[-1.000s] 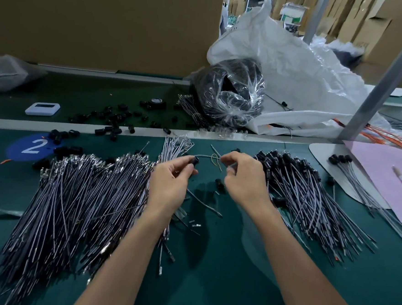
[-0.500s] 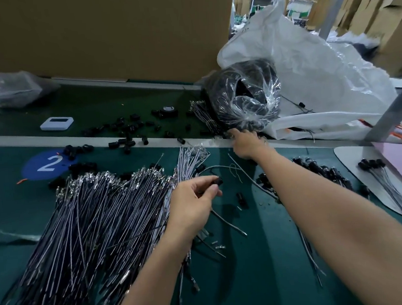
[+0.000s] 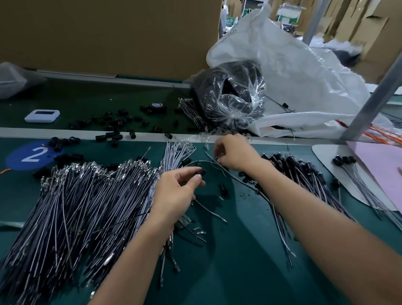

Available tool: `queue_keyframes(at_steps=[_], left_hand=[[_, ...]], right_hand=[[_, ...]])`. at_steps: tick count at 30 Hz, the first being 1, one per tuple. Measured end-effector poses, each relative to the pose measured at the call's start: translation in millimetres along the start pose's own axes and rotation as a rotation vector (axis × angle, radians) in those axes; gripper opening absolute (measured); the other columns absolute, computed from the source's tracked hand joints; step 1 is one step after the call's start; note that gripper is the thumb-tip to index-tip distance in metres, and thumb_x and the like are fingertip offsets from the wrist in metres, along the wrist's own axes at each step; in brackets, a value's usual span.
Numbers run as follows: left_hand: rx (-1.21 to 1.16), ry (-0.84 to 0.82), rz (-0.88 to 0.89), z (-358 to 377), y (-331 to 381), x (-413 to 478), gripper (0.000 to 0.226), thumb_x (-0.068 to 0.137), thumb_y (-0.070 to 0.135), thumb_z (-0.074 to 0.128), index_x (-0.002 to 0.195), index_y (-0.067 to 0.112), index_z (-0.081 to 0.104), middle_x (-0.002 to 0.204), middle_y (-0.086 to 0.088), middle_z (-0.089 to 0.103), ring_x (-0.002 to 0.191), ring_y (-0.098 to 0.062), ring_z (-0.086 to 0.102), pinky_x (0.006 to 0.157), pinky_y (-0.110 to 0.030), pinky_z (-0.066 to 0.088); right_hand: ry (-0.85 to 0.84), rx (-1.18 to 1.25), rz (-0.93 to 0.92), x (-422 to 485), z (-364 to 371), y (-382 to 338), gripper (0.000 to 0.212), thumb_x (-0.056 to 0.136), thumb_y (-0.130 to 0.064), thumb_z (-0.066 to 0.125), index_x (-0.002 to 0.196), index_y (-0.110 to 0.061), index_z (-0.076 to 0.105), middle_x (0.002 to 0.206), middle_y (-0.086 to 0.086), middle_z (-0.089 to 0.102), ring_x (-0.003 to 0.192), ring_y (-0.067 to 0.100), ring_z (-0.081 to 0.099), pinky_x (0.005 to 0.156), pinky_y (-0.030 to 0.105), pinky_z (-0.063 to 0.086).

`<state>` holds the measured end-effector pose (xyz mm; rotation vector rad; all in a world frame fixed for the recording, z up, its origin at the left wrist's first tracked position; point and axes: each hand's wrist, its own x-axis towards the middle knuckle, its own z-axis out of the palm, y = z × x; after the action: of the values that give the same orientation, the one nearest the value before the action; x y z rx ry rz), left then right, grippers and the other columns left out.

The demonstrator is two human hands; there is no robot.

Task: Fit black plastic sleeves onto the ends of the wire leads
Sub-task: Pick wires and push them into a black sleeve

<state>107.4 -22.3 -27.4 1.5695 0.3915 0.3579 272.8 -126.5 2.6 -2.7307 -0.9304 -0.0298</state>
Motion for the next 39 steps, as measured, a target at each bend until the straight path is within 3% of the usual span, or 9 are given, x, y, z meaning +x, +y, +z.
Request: queue_keyframes(at_steps=[3,7,11,15,19,24,29,39], left_hand=[[0.008,-0.003,0.0,1,0,0,0.019,0.094,0.01,0.063,0.1,0.027,0.071,0.076,0.009,0.074,0.046,-0.001,0.05,0.047,-0.012,0.04],[0.003,-0.007,-0.001,1,-1,1,0.02,0.094,0.009,0.063,0.1,0.027,0.07,0.075,0.009,0.074,0.047,-0.002,0.051,0.047,-0.011,0.04],[-0.005,-0.035,0.026,2,1,0,0.025,0.093,0.007,0.063,0.093,0.031,0.069,0.077,0.007,0.075,0.048,0.001,0.053,0.046,-0.01,0.04],[-0.035,-0.059,0.085,3,2,-2,0.024,0.091,0.003,0.065,0.093,0.026,0.071,0.079,0.009,0.076,0.048,0.001,0.056,0.044,-0.009,0.039],[-0.014,-0.096,0.143,3,2,-3,0.019,0.088,0.002,0.067,0.103,0.012,0.074,0.075,0.009,0.075,0.05,0.0,0.058,0.046,-0.008,0.04],[-0.016,-0.126,0.171,2,5,-3,0.016,0.086,0.01,0.071,0.102,0.016,0.072,0.081,0.001,0.077,0.055,-0.005,0.06,0.049,-0.011,0.042],[-0.081,-0.148,0.163,2,7,-5,0.007,0.086,0.008,0.07,0.092,0.01,0.07,0.078,-0.005,0.076,0.061,-0.012,0.069,0.047,-0.017,0.046],[-0.18,-0.199,0.19,2,10,-8,0.01,0.086,0.004,0.068,0.091,0.012,0.071,0.078,-0.008,0.076,0.068,-0.016,0.073,0.054,-0.02,0.054]], right_hand=[[0.067,0.062,0.008,-23,-1,-3,0.012,0.083,-0.014,0.071,0.092,-0.021,0.075,0.094,-0.001,0.072,0.094,0.021,0.065,0.083,0.037,0.055],[0.271,0.318,0.032,-50,0,-1,0.011,0.081,-0.015,0.076,0.09,-0.02,0.078,0.106,-0.002,0.069,0.101,0.015,0.06,0.092,0.033,0.048],[0.316,0.81,0.046,-82,4,-6,0.011,0.082,-0.006,0.074,0.087,-0.016,0.074,0.079,-0.002,0.072,0.073,0.012,0.067,0.075,0.029,0.055],[0.253,1.126,0.013,-98,6,-18,0.013,0.089,0.004,0.063,0.09,-0.009,0.067,0.077,0.002,0.07,0.072,0.014,0.068,0.072,0.026,0.056],[0.233,1.115,-0.035,-101,4,-25,0.017,0.09,0.008,0.06,0.09,-0.009,0.064,0.078,0.002,0.068,0.07,0.011,0.066,0.071,0.024,0.054],[0.293,1.052,-0.083,-105,-1,-22,0.018,0.089,0.007,0.061,0.092,-0.01,0.067,0.08,0.001,0.07,0.069,0.009,0.067,0.07,0.02,0.053],[0.35,0.982,-0.121,-106,-2,-19,0.019,0.088,0.003,0.066,0.089,-0.016,0.071,0.083,-0.003,0.071,0.079,0.011,0.067,0.079,0.029,0.055],[0.359,1.178,-0.142,-108,0,-21,0.024,0.085,0.005,0.067,0.086,-0.019,0.073,0.082,-0.002,0.069,0.078,0.007,0.062,0.079,0.024,0.051]])
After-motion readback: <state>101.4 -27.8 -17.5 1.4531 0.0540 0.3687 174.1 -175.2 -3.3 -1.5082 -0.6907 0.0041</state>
